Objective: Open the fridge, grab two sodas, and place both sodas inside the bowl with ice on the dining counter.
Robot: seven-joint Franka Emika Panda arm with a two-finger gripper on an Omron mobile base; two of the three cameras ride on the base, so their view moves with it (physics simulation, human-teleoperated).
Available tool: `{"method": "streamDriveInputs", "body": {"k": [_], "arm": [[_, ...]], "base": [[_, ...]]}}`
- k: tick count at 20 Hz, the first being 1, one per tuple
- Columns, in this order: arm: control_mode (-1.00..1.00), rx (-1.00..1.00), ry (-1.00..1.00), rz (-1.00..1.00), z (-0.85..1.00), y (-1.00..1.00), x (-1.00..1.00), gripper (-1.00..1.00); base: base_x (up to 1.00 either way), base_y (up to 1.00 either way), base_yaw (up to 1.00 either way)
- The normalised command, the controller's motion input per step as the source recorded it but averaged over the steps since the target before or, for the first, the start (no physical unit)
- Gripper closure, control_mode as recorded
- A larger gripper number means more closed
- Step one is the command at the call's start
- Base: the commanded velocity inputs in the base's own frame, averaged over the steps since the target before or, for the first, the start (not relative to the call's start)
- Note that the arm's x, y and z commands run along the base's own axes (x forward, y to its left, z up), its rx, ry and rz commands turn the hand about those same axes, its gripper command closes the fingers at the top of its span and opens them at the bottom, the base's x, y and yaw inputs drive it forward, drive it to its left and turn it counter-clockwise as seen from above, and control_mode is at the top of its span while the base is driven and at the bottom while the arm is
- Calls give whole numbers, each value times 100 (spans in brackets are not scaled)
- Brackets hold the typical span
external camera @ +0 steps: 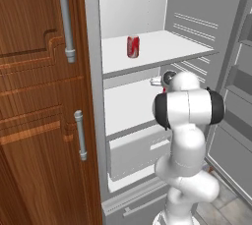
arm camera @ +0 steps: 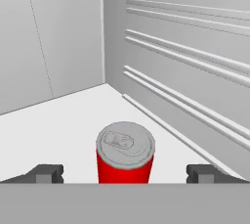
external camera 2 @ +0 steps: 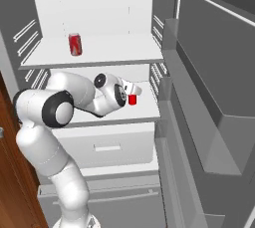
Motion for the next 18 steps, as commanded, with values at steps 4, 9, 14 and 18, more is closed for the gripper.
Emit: {"method": "streamDriveInputs", "body": {"k": [4, 9, 14, 18], "arm": [[-100, 0, 0, -1, -11, -1, 10, -100], [-100, 0, 0, 0, -14, 0, 11, -100], [-100, 0, 1, 0, -15, 0, 18, -100], [-100, 0, 0, 0, -14, -1, 18, -100]], "base": [[0, 0, 0], [0, 0, 0], [0, 0, 0], [0, 0, 0]]}}
